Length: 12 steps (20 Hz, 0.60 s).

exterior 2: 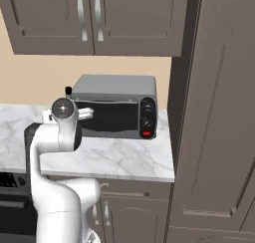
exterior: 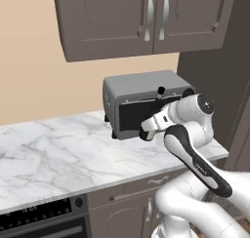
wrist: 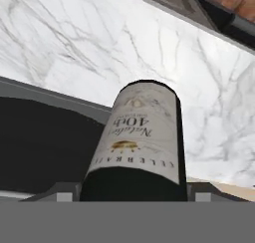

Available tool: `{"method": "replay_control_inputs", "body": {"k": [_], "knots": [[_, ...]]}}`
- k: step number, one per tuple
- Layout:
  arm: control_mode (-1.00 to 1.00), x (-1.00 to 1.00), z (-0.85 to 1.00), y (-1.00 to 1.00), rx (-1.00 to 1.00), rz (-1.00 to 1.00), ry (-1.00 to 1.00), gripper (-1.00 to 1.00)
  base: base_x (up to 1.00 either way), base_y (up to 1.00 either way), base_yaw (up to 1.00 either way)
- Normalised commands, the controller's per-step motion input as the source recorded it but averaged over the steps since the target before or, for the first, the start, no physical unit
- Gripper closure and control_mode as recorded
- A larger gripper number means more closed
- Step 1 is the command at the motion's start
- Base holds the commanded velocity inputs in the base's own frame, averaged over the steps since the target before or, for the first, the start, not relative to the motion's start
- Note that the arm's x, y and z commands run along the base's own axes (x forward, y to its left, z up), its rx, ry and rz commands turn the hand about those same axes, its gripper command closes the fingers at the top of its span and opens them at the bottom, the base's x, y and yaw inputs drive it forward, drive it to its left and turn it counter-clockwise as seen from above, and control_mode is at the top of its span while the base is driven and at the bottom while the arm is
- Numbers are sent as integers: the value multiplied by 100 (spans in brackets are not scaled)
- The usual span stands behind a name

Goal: There is a wine glass and glass cup on the dining counter. Place the wine bottle next to the wine glass and the juice bottle next to the glass cup.

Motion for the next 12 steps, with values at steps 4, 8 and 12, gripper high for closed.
{"method": "replay_control_inputs", "body": {"k": [4,8,12], "knots": [[-100,-37,77,48,7,36,3,100,0,0,0],[-100,-55,43,82,1,41,8,100,0,0,0],[-100,-53,21,81,0,34,1,100,0,0,0]]}}
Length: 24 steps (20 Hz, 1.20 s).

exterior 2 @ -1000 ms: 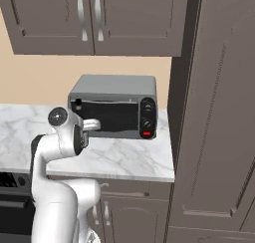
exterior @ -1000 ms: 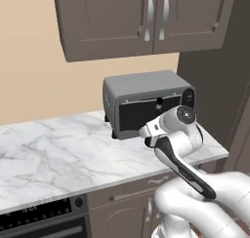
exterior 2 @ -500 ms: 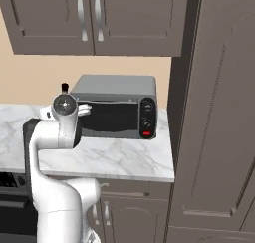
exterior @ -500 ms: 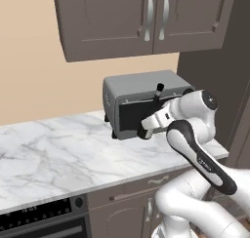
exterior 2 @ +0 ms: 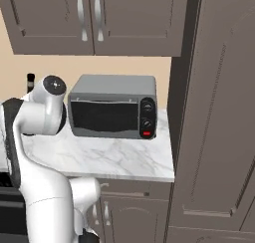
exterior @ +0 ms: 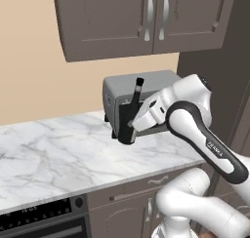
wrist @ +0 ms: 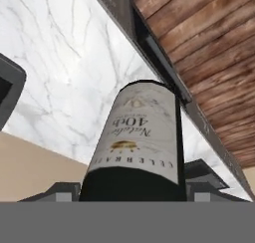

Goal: There is a wine glass and glass cup on the dining counter. Place the wine bottle next to the wine glass and the juice bottle next to the glass cup.

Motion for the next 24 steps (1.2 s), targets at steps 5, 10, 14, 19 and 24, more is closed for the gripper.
{"method": "replay_control_inputs", "body": {"k": [5,10,14,19,24], "knots": [[-100,-46,25,46,-4,21,-7,100,0,0,0],[-100,-45,18,6,-5,24,-14,100,0,0,0],[100,-40,4,0,-1,18,-10,100,-17,0,7],[100,0,0,0,0,0,0,100,-68,26,39],[100,0,0,0,0,0,0,100,-23,49,54]]}}
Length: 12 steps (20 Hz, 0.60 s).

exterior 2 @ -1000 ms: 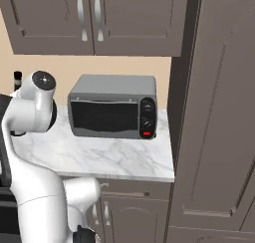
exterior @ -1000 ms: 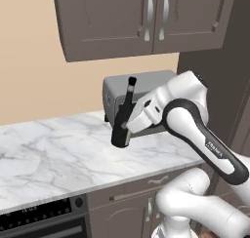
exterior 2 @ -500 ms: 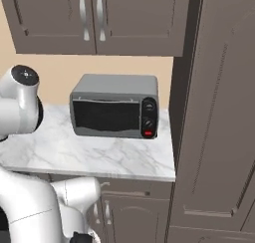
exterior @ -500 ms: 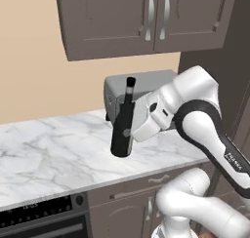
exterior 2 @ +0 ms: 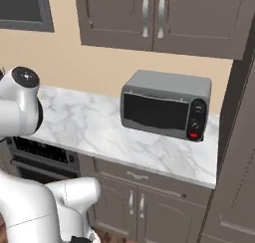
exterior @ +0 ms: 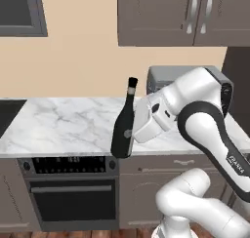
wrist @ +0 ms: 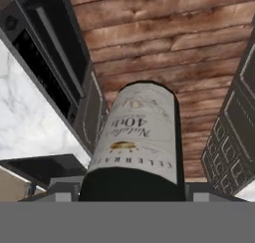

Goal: There is a wine glass and glass cup on the dining counter. Place the wine bottle next to the wine glass and the juice bottle next to the glass cup.

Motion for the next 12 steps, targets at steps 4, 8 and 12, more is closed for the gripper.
{"method": "replay_control_inputs", "body": {"k": [4,8,12], "knots": [[100,0,0,0,0,0,0,100,0,79,57],[100,0,0,0,0,0,0,100,0,92,58],[100,0,0,0,0,0,0,100,14,92,55]]}}
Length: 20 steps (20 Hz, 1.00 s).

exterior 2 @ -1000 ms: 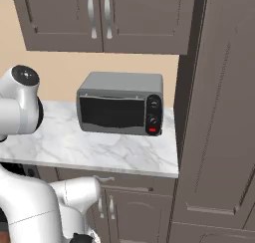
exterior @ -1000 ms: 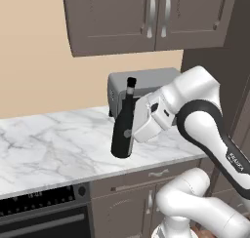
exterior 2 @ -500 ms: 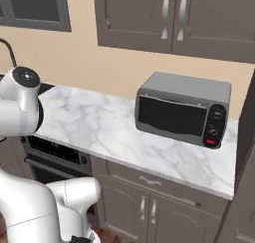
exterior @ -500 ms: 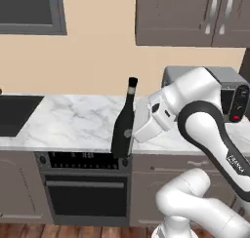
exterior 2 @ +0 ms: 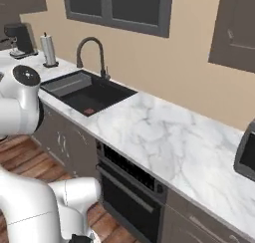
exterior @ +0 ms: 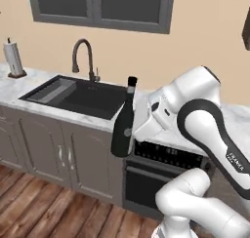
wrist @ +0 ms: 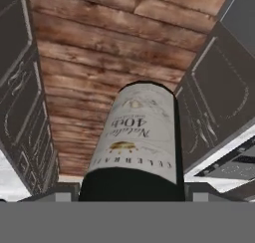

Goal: There is a wine glass and glass cup on the dining counter. Place the wine bottle next to the wine glass and the juice bottle next to the glass cup.

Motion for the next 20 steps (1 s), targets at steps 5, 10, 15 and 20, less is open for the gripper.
{"method": "replay_control_inputs", "body": {"k": [5,10,15,20], "knots": [[100,0,0,0,0,0,0,100,27,91,51],[100,0,0,0,0,0,0,100,35,93,47],[100,0,0,0,0,0,0,100,67,73,39],[100,0,0,0,0,0,0,100,86,40,34]]}}
